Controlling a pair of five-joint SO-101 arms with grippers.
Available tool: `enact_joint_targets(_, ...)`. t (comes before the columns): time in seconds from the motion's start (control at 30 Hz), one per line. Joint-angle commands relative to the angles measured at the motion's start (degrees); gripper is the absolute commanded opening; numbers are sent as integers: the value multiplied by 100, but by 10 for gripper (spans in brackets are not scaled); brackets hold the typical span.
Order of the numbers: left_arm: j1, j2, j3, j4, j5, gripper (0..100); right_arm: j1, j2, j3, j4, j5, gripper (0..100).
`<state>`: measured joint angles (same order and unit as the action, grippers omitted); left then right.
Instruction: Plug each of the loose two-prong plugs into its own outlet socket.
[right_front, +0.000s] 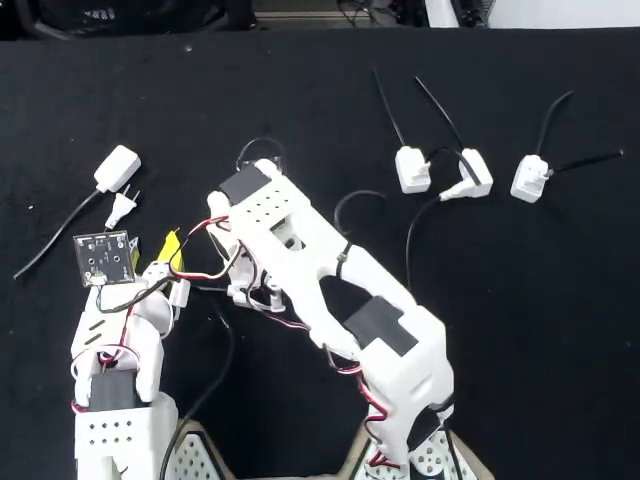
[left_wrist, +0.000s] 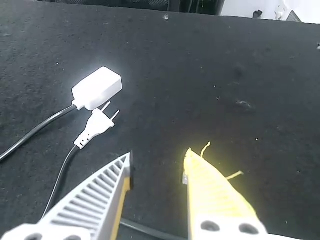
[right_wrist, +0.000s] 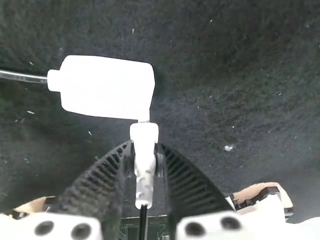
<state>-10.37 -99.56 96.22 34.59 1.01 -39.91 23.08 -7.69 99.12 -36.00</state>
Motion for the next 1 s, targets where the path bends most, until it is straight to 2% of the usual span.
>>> enact_joint_targets(0.0,-13,-62,136,-123,-18,180,-88,-488,-207,193,-141,11)
enact_joint_targets(0.23,-13,-62,136,-123,-18,180,-79,-629,-338,167,-914,12)
enact_joint_targets(0.67,-92,-62,101,-123,18,180,-62,84,-778,176,-870,12)
enact_joint_targets(0.73,-286,-62,92,-132,35,180,-62,189,-848,176,-870,12)
enact_joint_targets(0.97,-1121,-62,-31,-141,1002,180,-62,215,-857,176,-870,12)
